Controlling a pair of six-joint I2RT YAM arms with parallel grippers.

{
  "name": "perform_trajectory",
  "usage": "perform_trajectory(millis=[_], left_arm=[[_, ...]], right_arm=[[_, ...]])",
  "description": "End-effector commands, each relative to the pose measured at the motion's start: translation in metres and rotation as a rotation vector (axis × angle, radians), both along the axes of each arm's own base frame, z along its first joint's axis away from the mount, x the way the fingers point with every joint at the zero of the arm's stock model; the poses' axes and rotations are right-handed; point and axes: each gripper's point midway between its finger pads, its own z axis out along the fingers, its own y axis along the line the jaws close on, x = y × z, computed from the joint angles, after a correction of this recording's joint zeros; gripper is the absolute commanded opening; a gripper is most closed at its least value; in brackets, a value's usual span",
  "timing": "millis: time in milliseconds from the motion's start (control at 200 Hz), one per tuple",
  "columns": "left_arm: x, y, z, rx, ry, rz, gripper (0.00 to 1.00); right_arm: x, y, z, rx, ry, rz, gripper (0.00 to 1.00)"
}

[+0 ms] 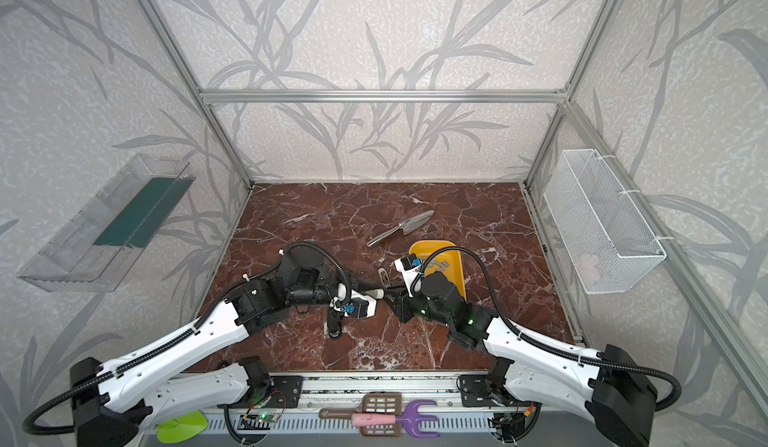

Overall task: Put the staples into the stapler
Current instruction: 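Move the right gripper to the beige stapler top in the left gripper and grasp it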

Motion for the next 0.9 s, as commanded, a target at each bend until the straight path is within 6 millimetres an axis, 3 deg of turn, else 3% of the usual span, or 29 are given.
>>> perform_trajectory(millis=[0,275,420,655,715,800,900], left_arm=[[-0.007,-0.002,0.015,-0.056,-0.008,-0.031,0.00],[-0.008,-0.002,0.017,-0.064,-0.009,-0.032,0.00],[-0.006,-0.001,0.017,-0.063,-0.014,-0.025,0.00],[-0.002,-0.002,0.019,-0.073,-0.007,-0.003,0.00],[0.000,-0.002,0.019,-0.073,-0.003,0.006,0.00],[0.003,-0.004,0.019,-0.070,0.008,0.020,0.00],[0.004,-0.006,0.024,-0.077,0.041,0.033,0.00]], right_arm=[[0.003,0.007,0.019,0.038,-0.024,0.006,0.28],[0.003,0.008,0.021,0.039,-0.030,0.012,0.27],[0.004,-0.004,0.027,0.041,-0.074,-0.030,0.27],[0.011,-0.033,0.045,0.050,-0.300,-0.112,0.41],[0.009,-0.036,0.056,0.094,-0.407,-0.107,0.49],[-0.008,-0.037,0.070,0.187,-0.596,-0.041,0.79],[-0.030,-0.040,0.082,0.261,-0.788,0.035,0.82]])
